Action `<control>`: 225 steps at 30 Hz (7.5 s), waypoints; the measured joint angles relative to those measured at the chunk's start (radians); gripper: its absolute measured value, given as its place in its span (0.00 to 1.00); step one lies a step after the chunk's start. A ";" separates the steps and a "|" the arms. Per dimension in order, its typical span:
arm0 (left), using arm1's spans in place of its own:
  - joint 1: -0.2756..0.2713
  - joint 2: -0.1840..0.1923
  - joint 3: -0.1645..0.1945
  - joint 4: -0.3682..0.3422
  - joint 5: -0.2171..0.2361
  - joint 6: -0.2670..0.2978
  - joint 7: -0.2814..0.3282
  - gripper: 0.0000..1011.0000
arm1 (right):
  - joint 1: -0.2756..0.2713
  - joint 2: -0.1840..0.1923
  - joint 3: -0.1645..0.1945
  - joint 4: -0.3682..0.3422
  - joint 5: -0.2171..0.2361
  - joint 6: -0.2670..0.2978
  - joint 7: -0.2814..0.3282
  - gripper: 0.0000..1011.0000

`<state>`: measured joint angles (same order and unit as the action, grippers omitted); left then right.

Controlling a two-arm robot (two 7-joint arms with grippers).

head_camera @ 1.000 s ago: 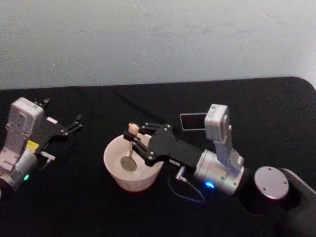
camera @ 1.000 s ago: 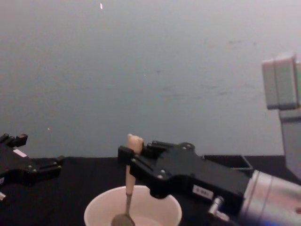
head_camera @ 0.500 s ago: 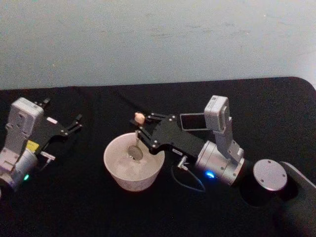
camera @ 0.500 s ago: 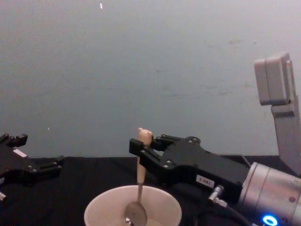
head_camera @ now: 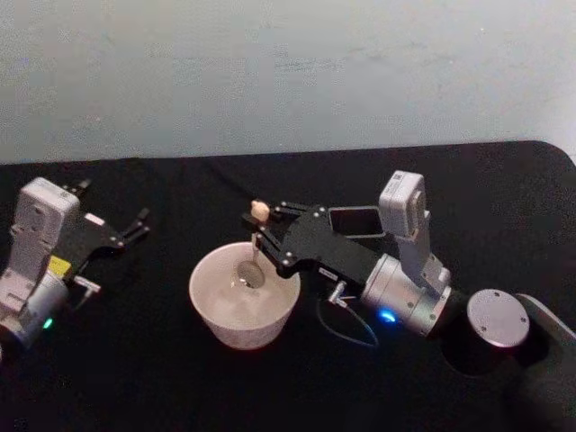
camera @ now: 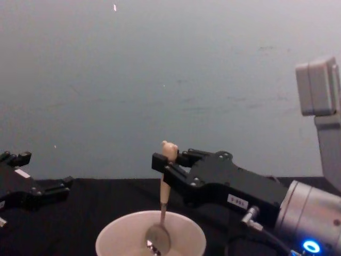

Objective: Pick up the stirring spoon with one hand, stir inside the cup, then place it back in its original position.

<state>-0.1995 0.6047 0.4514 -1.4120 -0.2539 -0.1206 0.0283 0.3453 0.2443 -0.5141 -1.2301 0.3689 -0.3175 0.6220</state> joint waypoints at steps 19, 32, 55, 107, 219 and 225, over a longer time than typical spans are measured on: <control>0.000 0.000 0.000 0.000 0.000 0.000 0.000 0.99 | -0.041 0.092 0.086 -0.210 0.114 -0.015 0.037 0.20; 0.000 0.000 0.000 0.000 0.000 0.000 0.000 0.99 | -0.079 0.170 0.174 -0.282 0.147 -0.044 0.017 0.20; 0.000 0.000 0.000 0.000 0.000 0.000 0.000 0.99 | -0.123 0.198 0.215 -0.262 0.136 -0.003 -0.011 0.20; 0.000 0.000 0.000 0.000 0.000 0.000 0.000 0.99 | -0.082 0.136 0.133 -0.092 0.070 0.143 -0.079 0.20; 0.000 0.000 0.000 0.000 0.000 0.000 0.000 0.99 | -0.085 0.036 0.267 -0.019 -0.174 0.262 -0.365 0.99; 0.000 0.000 0.000 0.000 0.000 0.000 0.000 0.99 | -0.085 0.036 0.267 -0.020 -0.174 0.261 -0.365 0.99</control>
<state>-0.1995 0.6047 0.4514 -1.4119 -0.2539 -0.1205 0.0283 0.2603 0.2804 -0.2474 -1.2504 0.1953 -0.0566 0.2567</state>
